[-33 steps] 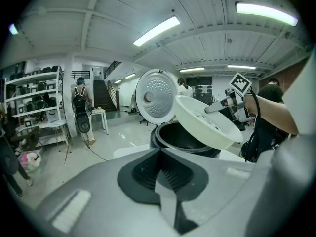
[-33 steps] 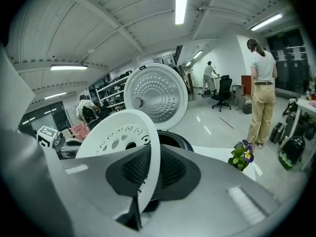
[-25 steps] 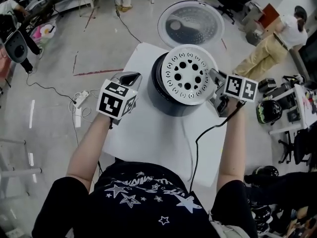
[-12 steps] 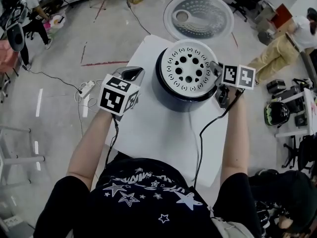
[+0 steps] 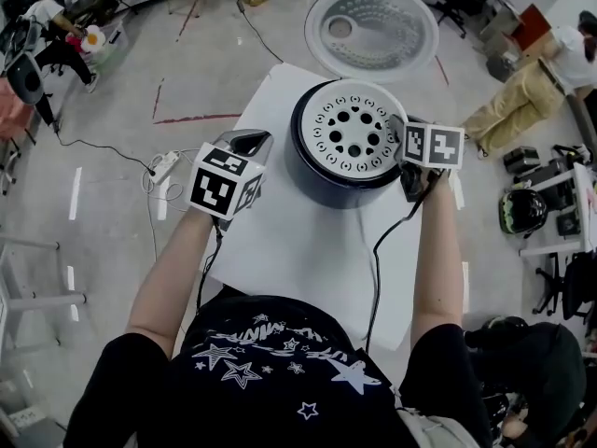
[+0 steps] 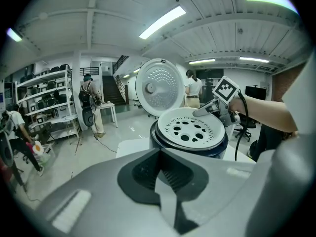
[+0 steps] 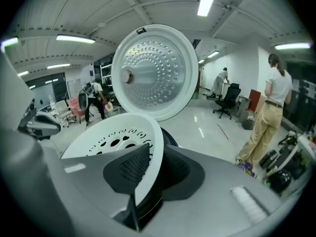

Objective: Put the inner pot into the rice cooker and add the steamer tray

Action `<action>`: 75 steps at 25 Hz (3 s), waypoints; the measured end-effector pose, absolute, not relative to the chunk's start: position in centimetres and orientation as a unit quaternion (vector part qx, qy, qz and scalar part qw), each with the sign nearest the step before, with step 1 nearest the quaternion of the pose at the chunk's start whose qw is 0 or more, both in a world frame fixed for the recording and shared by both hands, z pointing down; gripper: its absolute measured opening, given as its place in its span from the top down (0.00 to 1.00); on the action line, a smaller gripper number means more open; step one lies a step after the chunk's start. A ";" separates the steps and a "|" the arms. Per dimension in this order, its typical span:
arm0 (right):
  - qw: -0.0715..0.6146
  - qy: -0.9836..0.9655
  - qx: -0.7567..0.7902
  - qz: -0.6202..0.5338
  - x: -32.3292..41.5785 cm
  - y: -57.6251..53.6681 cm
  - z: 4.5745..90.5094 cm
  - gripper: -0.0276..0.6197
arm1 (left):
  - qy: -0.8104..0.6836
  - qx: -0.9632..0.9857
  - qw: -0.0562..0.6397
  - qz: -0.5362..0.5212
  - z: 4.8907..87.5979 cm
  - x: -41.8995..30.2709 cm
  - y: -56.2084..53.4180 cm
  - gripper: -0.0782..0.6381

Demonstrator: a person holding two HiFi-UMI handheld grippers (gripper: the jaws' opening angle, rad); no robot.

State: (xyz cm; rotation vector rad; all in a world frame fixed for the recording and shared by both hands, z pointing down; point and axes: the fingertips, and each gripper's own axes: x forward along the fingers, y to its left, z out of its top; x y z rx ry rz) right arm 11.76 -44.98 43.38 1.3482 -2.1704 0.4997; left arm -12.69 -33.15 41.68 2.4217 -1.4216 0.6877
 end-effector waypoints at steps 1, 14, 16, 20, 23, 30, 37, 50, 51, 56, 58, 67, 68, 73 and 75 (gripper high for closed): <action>0.277 -0.802 0.501 0.171 11.8 -45.0 43.5 0.79 | -0.488 0.831 0.126 0.236 41.8 -12.5 -33.1 0.88; 0.287 -0.823 0.474 0.123 10.2 -42.9 43.9 0.42 | -0.503 0.820 0.137 0.235 42.5 -12.2 -31.2 0.88; 0.280 -0.827 0.472 0.123 10.2 -42.8 43.7 0.40 | -0.506 0.818 0.142 0.232 42.7 -12.3 -30.9 0.88; 0.261 -0.829 0.476 0.137 11.5 -42.4 43.2 0.40 | -0.511 0.815 0.149 0.230 42.7 -12.0 -30.6 0.88; 0.246 -0.826 0.486 0.143 12.0 -42.1 42.4 0.41 | -0.510 0.816 0.153 0.226 42.3 -11.8 -30.7 0.88; 0.196 -0.822 0.523 0.113 11.6 -38.8 40.0 0.55 | -0.499 0.826 0.155 0.210 42.6 -11.9 -28.0 0.88; 0.170 -0.826 0.525 0.110 8.9 -33.9 38.3 0.73 | -0.503 0.827 0.156 0.196 41.5 -13.6 -23.5 0.88; 0.107 -0.854 0.499 0.104 2.2 -22.5 35.7 0.91 | -0.511 0.828 0.148 0.177 39.9 -17.4 -13.6 0.88; 0.106 -0.857 0.495 0.100 1.8 -21.5 35.4 0.91 | -0.511 0.829 0.147 0.174 39.9 -17.5 -12.8 0.88; 0.125 -0.866 0.479 0.077 -0.2 -16.9 35.8 0.91 | -0.509 0.831 0.148 0.167 40.6 -18.2 -8.7 0.88; 0.126 -0.866 0.477 0.080 -0.4 -15.2 36.2 0.91 | -0.511 0.830 0.150 0.164 40.9 -18.5 -7.0 0.88; 0.118 -0.861 0.482 0.114 -1.6 -8.5 39.2 0.91 | -0.512 0.828 0.160 0.162 43.6 -20.3 -0.6 0.88; 0.117 -0.861 0.482 0.117 -1.6 -7.8 39.6 0.91 | -0.512 0.828 0.161 0.163 43.8 -20.5 0.1 0.88; 0.117 -0.863 0.473 0.131 -2.3 -4.7 41.4 0.91 | -0.512 0.827 0.163 0.166 44.6 -20.7 3.2 0.88; 0.115 -0.865 0.469 0.134 -2.9 -3.6 41.9 0.91 | -0.512 0.827 0.161 0.166 44.8 -21.0 4.3 0.88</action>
